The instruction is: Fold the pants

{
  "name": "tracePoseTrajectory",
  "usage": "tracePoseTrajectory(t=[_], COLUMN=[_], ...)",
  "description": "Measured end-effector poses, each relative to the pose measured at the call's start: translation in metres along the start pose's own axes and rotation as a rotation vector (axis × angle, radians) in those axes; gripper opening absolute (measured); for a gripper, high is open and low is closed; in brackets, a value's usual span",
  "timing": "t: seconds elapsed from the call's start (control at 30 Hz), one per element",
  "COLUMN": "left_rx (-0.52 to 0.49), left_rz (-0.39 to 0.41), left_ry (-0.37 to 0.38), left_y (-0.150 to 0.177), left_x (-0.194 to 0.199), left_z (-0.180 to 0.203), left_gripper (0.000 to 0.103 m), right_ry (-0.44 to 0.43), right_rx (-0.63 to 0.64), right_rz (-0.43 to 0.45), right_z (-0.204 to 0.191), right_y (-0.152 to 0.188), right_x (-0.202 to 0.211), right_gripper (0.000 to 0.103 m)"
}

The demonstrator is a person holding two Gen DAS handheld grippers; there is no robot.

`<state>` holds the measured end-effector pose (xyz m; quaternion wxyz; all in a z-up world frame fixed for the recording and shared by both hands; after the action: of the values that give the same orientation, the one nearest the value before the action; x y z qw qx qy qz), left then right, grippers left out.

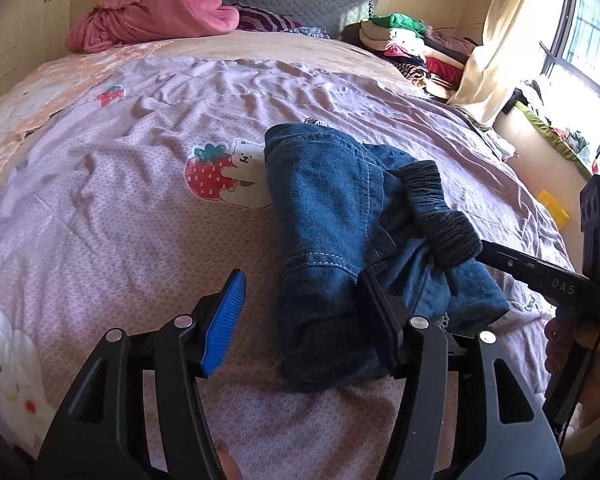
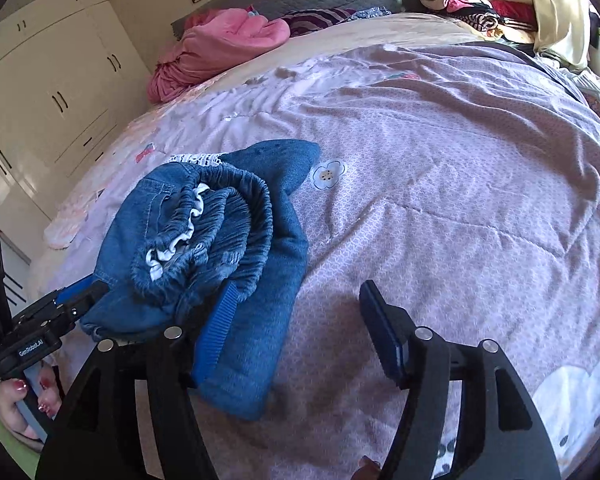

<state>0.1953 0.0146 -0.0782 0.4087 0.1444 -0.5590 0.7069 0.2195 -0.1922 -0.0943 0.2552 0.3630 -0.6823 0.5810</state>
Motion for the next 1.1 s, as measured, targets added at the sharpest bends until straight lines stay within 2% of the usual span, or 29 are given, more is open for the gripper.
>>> tracePoseTrajectory(t=[0.17, 0.43, 0.7, 1.1], left_rx=[-0.011, -0.018, -0.032, -0.049], left_rz=[0.017, 0.019, -0.001, -0.006], left_ry=[-0.009, -0.018, 0.007, 0.005], left_y=[0.007, 0.029, 0.053, 0.074], left_x=[0.02, 0.048, 0.064, 0.076], left_z=[0.004, 0.013, 0.031, 0.05], left_gripper=[0.056, 0.072, 0.091, 0.093], right_ry=[0.026, 0.019, 0.042, 0.133], right_rx=[0.04, 0.036, 0.052, 0.096], right_rz=[0.042, 0.082, 0.105, 0.15], right_z=[-0.006, -0.015, -0.021, -0.023], right_y=[0.013, 0.029, 0.046, 0.072], right_x=[0.026, 0.06, 0.09, 0.123], right_gripper=[0.076, 0.092, 0.098, 0.098])
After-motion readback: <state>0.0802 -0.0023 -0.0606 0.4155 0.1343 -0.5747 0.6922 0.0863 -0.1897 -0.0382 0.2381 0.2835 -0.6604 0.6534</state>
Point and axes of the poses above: each gripper's, at about its wrist camera, not at the fingertips, and x roughly against the way its jaws point, z to its right, y to its underside, the point moved 7 cm from there along -x, roughly the way its jaws point, and after that the axes turned 11 degrees about y, right-handed, at the moved point
